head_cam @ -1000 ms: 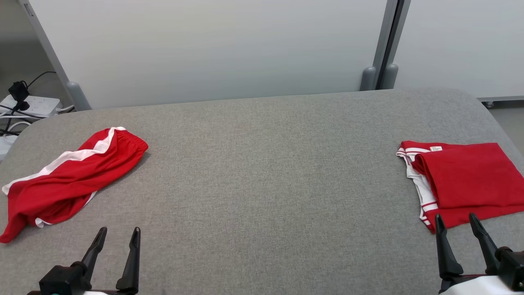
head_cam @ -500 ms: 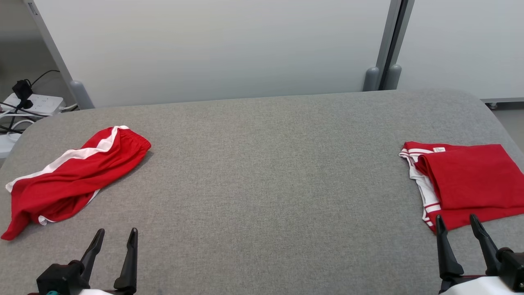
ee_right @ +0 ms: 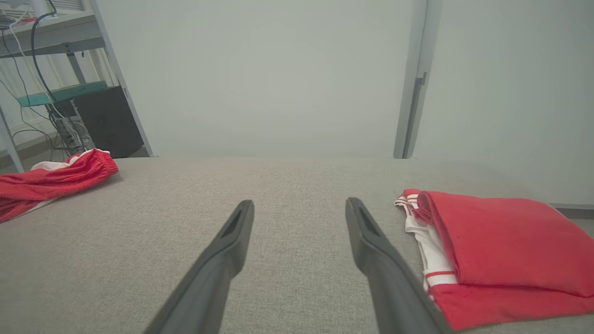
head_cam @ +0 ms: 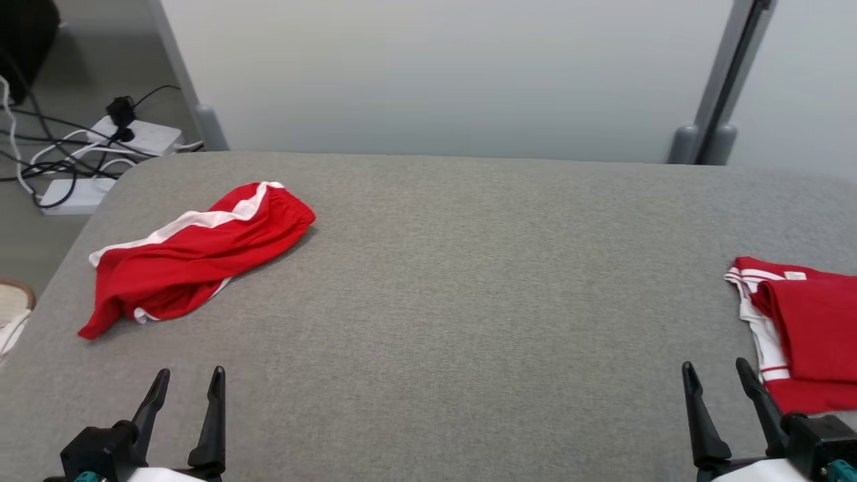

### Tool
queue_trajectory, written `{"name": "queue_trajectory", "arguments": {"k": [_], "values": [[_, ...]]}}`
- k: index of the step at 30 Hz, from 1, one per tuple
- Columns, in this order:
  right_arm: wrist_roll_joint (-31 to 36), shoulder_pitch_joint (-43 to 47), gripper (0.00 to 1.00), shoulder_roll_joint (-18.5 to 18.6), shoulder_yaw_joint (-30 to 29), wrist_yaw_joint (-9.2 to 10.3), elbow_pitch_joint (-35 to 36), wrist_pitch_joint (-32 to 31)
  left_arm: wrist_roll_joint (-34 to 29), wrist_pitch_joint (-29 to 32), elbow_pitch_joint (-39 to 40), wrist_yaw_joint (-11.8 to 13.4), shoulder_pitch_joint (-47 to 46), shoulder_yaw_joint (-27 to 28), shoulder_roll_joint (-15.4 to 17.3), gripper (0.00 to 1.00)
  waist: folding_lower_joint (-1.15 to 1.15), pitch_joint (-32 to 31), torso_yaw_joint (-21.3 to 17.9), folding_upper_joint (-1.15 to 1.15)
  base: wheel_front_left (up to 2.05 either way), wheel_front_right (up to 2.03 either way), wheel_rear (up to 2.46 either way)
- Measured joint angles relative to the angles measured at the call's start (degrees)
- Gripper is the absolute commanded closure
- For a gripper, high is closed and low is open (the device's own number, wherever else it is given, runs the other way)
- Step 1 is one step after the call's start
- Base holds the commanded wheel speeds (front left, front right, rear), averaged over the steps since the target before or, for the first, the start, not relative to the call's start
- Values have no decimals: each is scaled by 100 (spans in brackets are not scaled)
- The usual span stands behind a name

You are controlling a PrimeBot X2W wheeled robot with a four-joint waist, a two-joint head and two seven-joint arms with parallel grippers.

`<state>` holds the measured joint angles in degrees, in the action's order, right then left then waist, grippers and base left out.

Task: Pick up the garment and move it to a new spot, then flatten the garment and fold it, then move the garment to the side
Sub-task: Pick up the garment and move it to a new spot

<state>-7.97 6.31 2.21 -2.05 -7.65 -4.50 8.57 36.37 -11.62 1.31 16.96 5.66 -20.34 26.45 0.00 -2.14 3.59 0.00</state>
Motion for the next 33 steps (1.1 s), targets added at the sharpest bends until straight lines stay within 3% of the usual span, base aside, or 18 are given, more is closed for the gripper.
{"name": "queue_trajectory", "arguments": {"k": [14, 26, 33], "values": [[-118, -14, 0, -1, 174, 0, -1, -33, 147, -24, -108, 7, -3, 102, -44, 0, 0, 14, 1197, 0, 0, 0, 0], [-177, -14, 0, -2, 211, 0, -41, -30, 241, 52, -178, -32, -39, 82, -70, 0, 0, 50, 1154, 0, 0, 0, 0], [-200, -58, 0, 0, 109, 0, 18, -37, 401, 505, -163, -309, -832, 75, 12, 0, 0, 269, 1075, 0, 0, 0, 0]]}}
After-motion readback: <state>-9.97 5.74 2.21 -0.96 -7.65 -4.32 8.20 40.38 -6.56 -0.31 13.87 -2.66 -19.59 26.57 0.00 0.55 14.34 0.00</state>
